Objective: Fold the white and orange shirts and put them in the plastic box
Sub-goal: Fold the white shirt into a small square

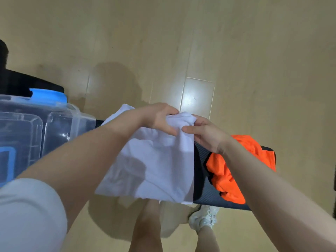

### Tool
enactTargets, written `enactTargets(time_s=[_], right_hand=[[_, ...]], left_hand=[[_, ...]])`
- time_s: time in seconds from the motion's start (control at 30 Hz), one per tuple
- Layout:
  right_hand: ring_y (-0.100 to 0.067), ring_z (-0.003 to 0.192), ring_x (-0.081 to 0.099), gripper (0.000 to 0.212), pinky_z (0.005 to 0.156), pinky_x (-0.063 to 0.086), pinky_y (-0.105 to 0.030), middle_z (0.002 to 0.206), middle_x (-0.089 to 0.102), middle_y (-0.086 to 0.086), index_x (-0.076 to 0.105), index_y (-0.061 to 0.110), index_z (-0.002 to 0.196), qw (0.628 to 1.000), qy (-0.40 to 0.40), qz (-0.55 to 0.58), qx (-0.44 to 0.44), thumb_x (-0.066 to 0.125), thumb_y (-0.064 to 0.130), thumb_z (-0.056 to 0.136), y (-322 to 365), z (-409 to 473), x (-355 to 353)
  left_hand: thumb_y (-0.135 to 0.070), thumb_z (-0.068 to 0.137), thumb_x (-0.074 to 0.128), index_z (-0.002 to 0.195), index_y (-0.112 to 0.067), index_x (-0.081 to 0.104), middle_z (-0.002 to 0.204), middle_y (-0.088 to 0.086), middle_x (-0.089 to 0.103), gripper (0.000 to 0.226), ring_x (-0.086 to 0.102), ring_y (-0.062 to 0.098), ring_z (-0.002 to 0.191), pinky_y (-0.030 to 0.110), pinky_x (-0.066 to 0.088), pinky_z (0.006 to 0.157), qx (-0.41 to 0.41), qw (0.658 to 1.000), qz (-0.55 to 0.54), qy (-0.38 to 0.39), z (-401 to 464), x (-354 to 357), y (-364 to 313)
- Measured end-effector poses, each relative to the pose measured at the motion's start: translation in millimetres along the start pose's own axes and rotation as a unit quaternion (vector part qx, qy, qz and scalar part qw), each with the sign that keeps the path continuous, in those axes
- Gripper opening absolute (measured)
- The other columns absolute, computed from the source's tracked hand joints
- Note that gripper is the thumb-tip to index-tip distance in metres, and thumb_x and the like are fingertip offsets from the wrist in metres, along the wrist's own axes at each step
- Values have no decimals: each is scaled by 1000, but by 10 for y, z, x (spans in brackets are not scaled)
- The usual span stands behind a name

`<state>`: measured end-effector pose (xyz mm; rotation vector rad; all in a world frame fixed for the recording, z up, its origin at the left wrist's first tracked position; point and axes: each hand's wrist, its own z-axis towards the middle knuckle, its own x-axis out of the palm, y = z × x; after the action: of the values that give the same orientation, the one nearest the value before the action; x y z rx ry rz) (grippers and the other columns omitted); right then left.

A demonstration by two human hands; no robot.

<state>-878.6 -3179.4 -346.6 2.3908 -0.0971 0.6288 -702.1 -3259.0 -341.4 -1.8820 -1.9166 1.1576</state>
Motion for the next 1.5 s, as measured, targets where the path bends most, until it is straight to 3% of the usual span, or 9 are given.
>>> enactTargets(time_s=[0.2,0.37,0.47,0.57,0.77,0.87,1.17,1.33,1.5], right_hand=[[-15,87,69,49,76,55,-23,95,73,-2,65,13,102,992,-48,98,-68,83,23,58,167,-456,-35],[-16,77,66,11,76,49,-34,84,72,-1,66,17,95,966,-226,60,-107,56,19,89,319,-619,-13],[-10,67,64,12,64,48,-27,74,71,4,65,18,88,946,-292,42,-136,54,19,90,500,-659,79],[-3,64,66,16,64,53,-19,67,72,9,59,17,88,927,-305,104,-192,45,10,95,831,-753,227],[-13,84,65,15,78,50,-26,90,69,-1,56,14,98,891,-255,198,-320,42,11,96,1609,-1175,415],[-10,80,68,18,72,53,-21,83,73,4,58,15,96,906,-211,183,-319,41,12,93,1671,-1391,486],[-12,73,65,30,67,49,-25,75,73,5,68,12,87,939,-295,11,-175,46,-3,74,290,-1436,122],[8,47,52,40,49,40,-7,49,63,18,65,14,75,950,-273,-125,-88,41,-18,78,-800,-1412,-44],[4,64,59,42,62,44,-10,63,68,18,69,15,77,954,-246,-162,-54,43,-17,74,-1497,-1399,-142]], left_hand=[[-28,76,73,66,-24,57,67,-5,60,20,56,13,61,23,40,56,-72,992,-23,101,-382,-137,10],[-30,75,72,77,-24,66,84,-2,71,8,66,21,83,30,48,78,-134,985,-27,109,-703,-227,189],[-39,74,68,79,-12,62,77,3,65,28,59,23,73,31,43,70,-149,988,-18,49,-806,-404,126],[-35,82,65,58,-14,43,58,0,43,38,39,18,56,29,27,53,-133,989,11,-55,-943,-658,-151],[-26,84,65,66,-12,55,68,9,54,25,50,23,70,30,32,61,-19,957,68,-281,-1388,-1243,-775],[-26,90,56,63,-17,46,71,10,51,31,46,24,75,30,24,61,-16,943,167,-286,-1549,-1238,-1005],[-14,91,43,97,-11,60,98,5,62,18,50,30,99,29,24,69,-81,916,332,-212,-1133,135,-325],[-4,87,40,98,-15,55,97,1,61,22,56,27,93,31,32,82,-160,871,442,-141,-1022,1227,97],[1,83,42,102,-13,52,101,4,58,26,54,27,98,37,37,90,-193,864,435,-163,-1105,1883,283]])
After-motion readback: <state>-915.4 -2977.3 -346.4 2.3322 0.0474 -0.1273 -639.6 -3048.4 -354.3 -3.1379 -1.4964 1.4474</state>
